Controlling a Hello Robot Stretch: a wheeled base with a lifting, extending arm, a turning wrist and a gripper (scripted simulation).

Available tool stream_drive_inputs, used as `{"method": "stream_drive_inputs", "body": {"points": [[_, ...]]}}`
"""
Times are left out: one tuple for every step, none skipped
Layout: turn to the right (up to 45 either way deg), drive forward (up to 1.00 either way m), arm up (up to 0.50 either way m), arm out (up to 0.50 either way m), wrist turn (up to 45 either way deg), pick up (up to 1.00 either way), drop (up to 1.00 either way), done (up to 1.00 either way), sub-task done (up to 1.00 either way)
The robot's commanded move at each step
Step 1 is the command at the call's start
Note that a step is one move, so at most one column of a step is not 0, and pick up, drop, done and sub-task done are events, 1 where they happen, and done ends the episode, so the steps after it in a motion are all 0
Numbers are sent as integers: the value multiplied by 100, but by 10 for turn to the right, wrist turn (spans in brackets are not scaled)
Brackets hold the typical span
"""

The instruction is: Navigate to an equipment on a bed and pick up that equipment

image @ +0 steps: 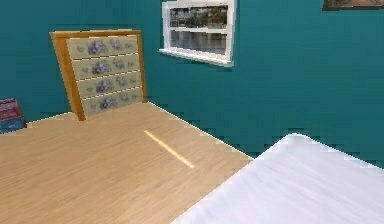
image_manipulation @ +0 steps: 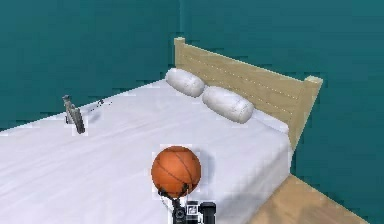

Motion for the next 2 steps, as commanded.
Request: {"method": "stream_drive_inputs", "body": {"points": [[0, 0, 0, 0, 0, 100, 0, 0, 0], [0, 0, 10, 0, 0, 0, 0, 0, 0]]}}
